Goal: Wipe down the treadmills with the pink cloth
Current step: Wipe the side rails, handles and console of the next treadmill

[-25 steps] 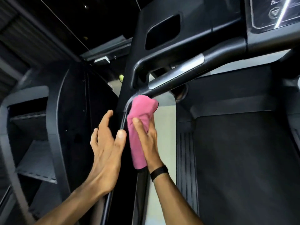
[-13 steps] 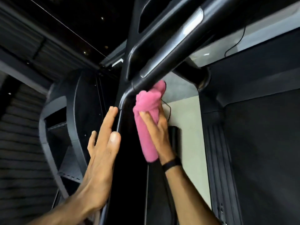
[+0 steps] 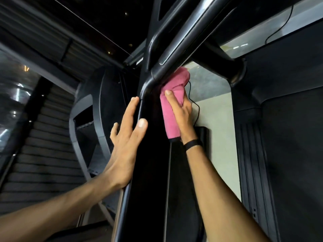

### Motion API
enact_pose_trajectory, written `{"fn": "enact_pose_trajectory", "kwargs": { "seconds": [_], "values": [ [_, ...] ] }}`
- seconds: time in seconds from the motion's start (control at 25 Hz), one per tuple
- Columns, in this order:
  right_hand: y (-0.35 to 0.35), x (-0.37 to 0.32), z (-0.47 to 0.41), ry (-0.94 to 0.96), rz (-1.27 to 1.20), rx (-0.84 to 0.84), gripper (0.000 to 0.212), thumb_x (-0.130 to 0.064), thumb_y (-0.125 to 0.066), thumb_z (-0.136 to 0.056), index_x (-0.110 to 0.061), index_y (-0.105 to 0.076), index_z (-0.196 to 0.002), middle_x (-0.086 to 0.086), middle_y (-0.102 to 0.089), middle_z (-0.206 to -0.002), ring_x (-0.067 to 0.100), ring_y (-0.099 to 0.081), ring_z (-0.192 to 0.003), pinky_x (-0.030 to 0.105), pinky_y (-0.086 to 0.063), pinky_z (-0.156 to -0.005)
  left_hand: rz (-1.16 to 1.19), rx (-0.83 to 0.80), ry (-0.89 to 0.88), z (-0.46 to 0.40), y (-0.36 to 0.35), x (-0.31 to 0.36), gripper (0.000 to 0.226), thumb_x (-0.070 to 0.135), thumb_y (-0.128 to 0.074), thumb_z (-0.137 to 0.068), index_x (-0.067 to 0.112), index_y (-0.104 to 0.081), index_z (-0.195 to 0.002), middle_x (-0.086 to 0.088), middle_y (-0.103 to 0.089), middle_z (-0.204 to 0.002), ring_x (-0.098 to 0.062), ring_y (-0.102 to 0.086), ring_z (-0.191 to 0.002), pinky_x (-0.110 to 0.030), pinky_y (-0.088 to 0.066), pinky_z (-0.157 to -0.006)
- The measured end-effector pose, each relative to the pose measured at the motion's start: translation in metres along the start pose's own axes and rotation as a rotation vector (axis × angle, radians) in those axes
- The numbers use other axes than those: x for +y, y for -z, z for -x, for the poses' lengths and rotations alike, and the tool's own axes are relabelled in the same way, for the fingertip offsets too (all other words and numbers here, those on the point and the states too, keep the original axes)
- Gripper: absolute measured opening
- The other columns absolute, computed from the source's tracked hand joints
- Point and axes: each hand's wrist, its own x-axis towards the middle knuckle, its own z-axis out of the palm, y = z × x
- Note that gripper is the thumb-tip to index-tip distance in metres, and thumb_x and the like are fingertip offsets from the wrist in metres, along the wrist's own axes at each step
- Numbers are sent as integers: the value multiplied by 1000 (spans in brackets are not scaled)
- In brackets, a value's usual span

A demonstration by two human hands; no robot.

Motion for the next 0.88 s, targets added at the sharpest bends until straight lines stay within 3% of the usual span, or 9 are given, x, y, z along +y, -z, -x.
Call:
{"fn": "enact_pose_trajectory", "kwargs": {
  "seconds": [0.16, 0.28, 0.44, 0.52, 0.68, 0.76, 0.88],
  "values": [
    [4, 15, 70, -46, 2, -15, 67, -62, -65, -83, -19, -58, -134, -1, -68, -123, 13, -64, -116, 42, -48, -105, 12, -17, 43, 3, 3, 8, 75, 66, -30, -89, 36, -19, -156, 23, -17, -162, 24, -11, -138, -49, 1, -123],
    [7, 22, 102, -76, 18, 5, 74, -64, -65, -84, -18, -53, -141, 1, -64, -133, 15, -59, -125, 45, -44, -110, -3, -7, 46, 1, 1, 9, 79, 70, -24, -86, 35, -19, -156, 20, -18, -163, 36, -8, -125, -44, 11, -122],
    [8, 25, 151, -104, 77, 35, 79, -65, -64, -81, -22, -49, -146, -4, -62, -137, 9, -56, -128, 38, -43, -111, 53, 12, 32, 6, 4, 10, 76, 71, -22, -88, 36, -22, -155, 21, -18, -162, 20, -13, -139, -47, 15, -120],
    [10, 27, 177, -114, 76, 38, 79, -65, -65, -80, -20, -52, -143, 0, -64, -134, 13, -59, -125, 43, -44, -111, 72, 58, 20, 10, 4, 11, 76, 71, -23, -87, 36, -26, -154, 19, -18, -163, 13, -15, -143, -49, 15, -120],
    [12, 25, 228, -155, 96, 70, 87, -74, -67, -74, -18, -56, -140, 3, -67, -130, 18, -62, -122, 48, -44, -110, 118, 203, -22, 12, 4, 12, 74, 72, -29, -85, 34, -37, -148, 13, -31, -160, 39, -21, -114, -50, 13, -119],
    [14, 25, 263, -184, 122, 64, 83, -73, -67, -74, -19, -58, -137, 1, -69, -123, 18, -65, -115, 49, -48, -106, 120, 272, -55, 21, 9, 14, 74, 71, -29, -84, 32, -43, -145, 10, -36, -157, 41, -23, -108, -52, 10, -118],
    [15, 25, 313, -202, 131, 61, 75, -70, -66, -75, -22, -61, -132, 2, -71, -115, 20, -67, -106, 46, -51, -102, 106, 267, -50, 62, 12, 9, 75, 70, -26, -87, 32, -38, -150, 7, -26, -162, 25, -19, -131, -54, 9, -119]
  ]
}}
